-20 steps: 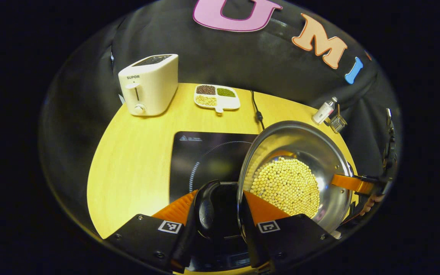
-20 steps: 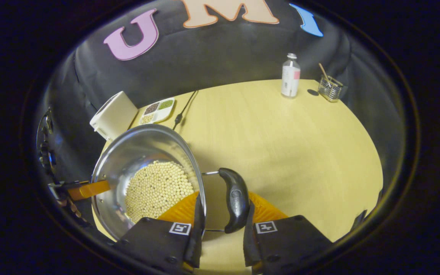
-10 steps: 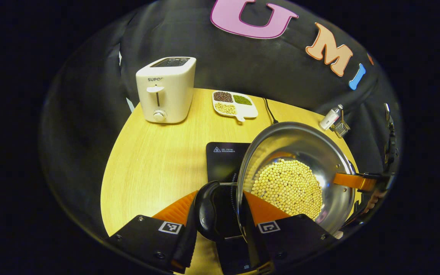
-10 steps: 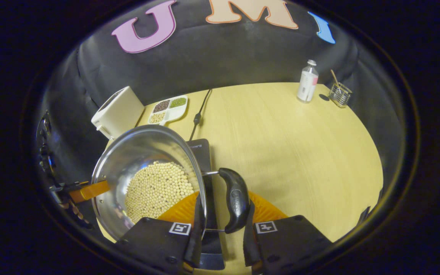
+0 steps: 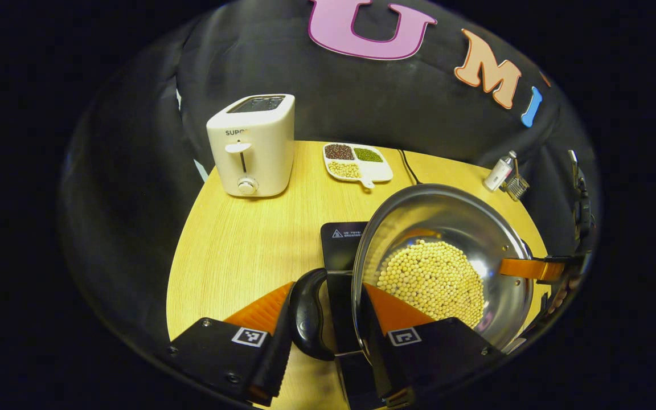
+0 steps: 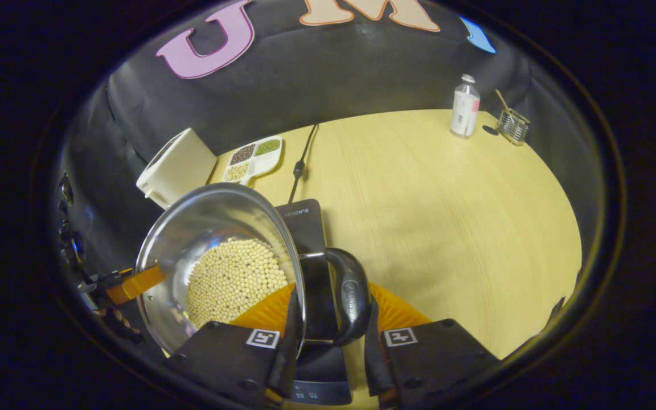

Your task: First push the handle of the pot to place it horizontally, then grasp the pot with both hands and set it on the induction cooktop.

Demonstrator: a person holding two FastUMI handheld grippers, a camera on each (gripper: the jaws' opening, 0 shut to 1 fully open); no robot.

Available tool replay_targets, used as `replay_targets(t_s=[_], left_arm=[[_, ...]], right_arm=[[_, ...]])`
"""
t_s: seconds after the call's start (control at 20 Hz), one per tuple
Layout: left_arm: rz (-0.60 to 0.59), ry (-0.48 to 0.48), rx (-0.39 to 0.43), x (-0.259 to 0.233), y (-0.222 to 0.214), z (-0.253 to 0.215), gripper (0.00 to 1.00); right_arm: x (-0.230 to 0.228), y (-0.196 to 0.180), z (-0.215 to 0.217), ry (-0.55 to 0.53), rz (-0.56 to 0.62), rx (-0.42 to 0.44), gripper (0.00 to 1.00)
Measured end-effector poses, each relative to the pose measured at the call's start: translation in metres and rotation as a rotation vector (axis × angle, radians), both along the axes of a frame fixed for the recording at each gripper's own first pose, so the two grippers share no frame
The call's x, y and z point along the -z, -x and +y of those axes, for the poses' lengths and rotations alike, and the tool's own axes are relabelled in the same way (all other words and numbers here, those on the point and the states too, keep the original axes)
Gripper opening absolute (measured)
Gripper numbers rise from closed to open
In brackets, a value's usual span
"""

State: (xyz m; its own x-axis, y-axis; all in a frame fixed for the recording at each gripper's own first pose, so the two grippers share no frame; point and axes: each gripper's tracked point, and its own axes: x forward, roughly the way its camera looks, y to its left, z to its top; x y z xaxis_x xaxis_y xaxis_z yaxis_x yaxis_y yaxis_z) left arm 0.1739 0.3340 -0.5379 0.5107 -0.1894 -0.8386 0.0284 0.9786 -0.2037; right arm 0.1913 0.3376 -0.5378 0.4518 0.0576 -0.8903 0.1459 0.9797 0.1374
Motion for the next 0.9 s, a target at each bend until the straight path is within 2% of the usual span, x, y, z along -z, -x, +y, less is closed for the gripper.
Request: replay_targets(t_s=[0.1, 0.35, 0.4, 0.45, 0.55, 0.6, 0.65, 0.7, 0.8, 0.85, 0.9], left_arm=[[0.031, -0.030, -0.016, 0.000, 0.008, 0.003, 0.68], [0.002, -0.096, -0.030, -0.010, 0.007, 0.009, 0.84], [-0.007, -0.116, -0.029, -0.018, 0.009, 0.009, 0.86], [-0.007, -0.136, -0.036, -0.023, 0.011, 0.010, 0.86], [-0.016, -0.159, -0.058, -0.031, 0.013, 0.011, 0.87], [-0.020, -0.164, -0.064, -0.035, 0.015, 0.008, 0.87], [-0.026, -0.174, -0.069, -0.040, 0.018, 0.007, 0.87], [-0.032, -0.186, -0.074, -0.046, 0.020, 0.006, 0.87], [-0.066, -0.212, -0.095, -0.061, 0.021, 0.002, 0.88], [-0.088, -0.214, -0.104, -0.069, 0.021, -0.002, 0.88], [-0.109, -0.210, -0.114, -0.076, 0.022, -0.008, 0.88]], right_arm=[[0.002, 0.000, 0.001, -0.012, 0.000, -0.009, 0.51], [-0.007, 0.004, -0.001, -0.097, -0.011, 0.022, 0.61], [-0.010, 0.003, -0.002, -0.116, -0.020, 0.021, 0.70], [-0.014, 0.003, -0.004, -0.134, -0.026, 0.021, 0.73], [-0.021, 0.000, -0.008, -0.175, -0.045, 0.037, 0.86], [-0.028, -0.003, -0.010, -0.200, -0.055, 0.049, 1.00], [-0.032, -0.002, -0.011, -0.223, -0.057, 0.055, 0.94], [-0.036, -0.002, -0.013, -0.238, -0.062, 0.052, 1.00], [-0.046, -0.004, -0.024, -0.247, -0.094, 0.047, 1.00], [-0.051, -0.005, -0.028, -0.252, -0.112, 0.045, 0.94], [-0.055, -0.005, -0.033, -0.256, -0.125, 0.041, 0.94]])
